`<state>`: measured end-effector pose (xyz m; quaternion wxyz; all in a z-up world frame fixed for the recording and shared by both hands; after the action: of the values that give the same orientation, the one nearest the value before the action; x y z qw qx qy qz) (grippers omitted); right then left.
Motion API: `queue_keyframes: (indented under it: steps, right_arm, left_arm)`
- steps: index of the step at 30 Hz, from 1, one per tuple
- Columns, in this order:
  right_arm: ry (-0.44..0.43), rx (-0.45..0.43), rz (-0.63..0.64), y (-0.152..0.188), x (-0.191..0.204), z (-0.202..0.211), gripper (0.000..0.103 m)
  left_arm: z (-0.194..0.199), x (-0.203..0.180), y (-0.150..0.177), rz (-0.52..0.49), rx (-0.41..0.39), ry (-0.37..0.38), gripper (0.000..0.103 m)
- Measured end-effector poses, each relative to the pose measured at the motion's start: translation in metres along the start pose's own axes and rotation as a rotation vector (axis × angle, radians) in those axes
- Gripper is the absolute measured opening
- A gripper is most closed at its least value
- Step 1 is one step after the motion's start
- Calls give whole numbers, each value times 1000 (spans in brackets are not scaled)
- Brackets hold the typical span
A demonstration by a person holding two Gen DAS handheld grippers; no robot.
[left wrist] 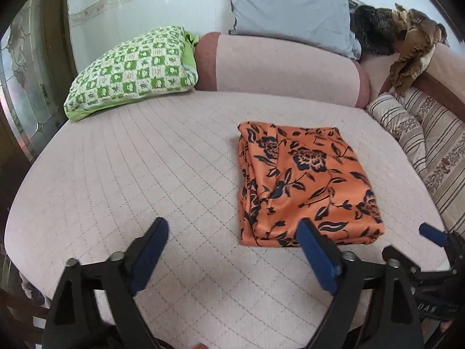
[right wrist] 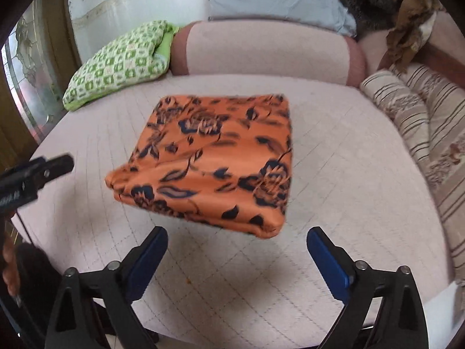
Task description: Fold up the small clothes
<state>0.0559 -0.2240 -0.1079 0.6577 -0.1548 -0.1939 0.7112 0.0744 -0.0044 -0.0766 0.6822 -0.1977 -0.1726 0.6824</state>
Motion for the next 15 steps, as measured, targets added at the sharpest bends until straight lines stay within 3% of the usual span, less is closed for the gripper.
queue_keyframes:
  steps: [8,15]
  right_arm:
    - [31,-29,13,-10,-3,20,102]
    - [58,-41,31,-18,-10,26,102]
  left_arm:
    - [26,-14,-2,-4,-32,23,99]
    - [24,-31,-4,-35,-13,-35,100]
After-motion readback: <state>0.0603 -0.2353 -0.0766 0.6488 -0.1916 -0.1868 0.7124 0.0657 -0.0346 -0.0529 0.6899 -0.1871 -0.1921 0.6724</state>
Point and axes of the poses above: each gripper's, at about its wrist camera, not at the fingertips, and z roughly against the way its jaws point, x to its left, y to its underside, the point moved 6 cm from there along -z, roughly the way its jaws point, and after that the axes turned 13 degrees about x, right-handed, at the moved point
